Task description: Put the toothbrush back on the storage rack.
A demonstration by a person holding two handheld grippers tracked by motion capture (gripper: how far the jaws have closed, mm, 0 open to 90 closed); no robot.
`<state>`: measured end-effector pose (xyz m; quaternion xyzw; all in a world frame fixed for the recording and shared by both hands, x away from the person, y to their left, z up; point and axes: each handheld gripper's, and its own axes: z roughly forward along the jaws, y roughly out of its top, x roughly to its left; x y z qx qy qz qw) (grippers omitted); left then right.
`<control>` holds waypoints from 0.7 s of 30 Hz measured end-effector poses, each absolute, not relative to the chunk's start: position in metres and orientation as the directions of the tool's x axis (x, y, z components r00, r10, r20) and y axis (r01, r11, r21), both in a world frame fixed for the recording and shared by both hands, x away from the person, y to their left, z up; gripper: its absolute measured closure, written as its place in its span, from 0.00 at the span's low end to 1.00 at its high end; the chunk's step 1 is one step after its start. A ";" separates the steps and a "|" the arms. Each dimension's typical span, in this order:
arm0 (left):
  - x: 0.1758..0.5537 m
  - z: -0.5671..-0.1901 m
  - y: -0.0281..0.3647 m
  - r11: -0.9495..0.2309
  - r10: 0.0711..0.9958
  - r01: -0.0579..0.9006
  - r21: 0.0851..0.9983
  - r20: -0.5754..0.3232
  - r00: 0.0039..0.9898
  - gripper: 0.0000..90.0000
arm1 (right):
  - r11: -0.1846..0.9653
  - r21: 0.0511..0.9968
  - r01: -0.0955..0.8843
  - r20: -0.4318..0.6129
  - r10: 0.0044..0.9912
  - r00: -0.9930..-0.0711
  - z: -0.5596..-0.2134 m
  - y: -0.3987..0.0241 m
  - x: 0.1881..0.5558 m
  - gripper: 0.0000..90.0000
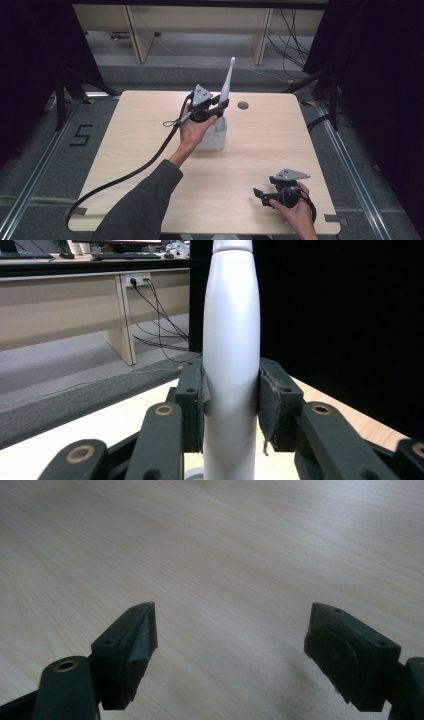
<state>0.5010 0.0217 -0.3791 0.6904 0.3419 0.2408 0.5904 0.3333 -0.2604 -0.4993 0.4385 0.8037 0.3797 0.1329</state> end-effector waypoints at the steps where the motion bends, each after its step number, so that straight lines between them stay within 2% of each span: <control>1: 0.502 -0.380 0.021 -0.069 0.756 0.188 0.980 -0.072 0.651 0.74 | 0.328 0.726 0.604 0.119 0.806 -0.580 -0.499 -0.260 0.333 0.24; 21: 0.512 -0.394 0.010 -0.054 0.765 0.191 0.980 -0.082 0.638 0.74 | 0.331 0.727 0.602 0.115 0.805 -0.582 -0.499 -0.260 0.333 0.24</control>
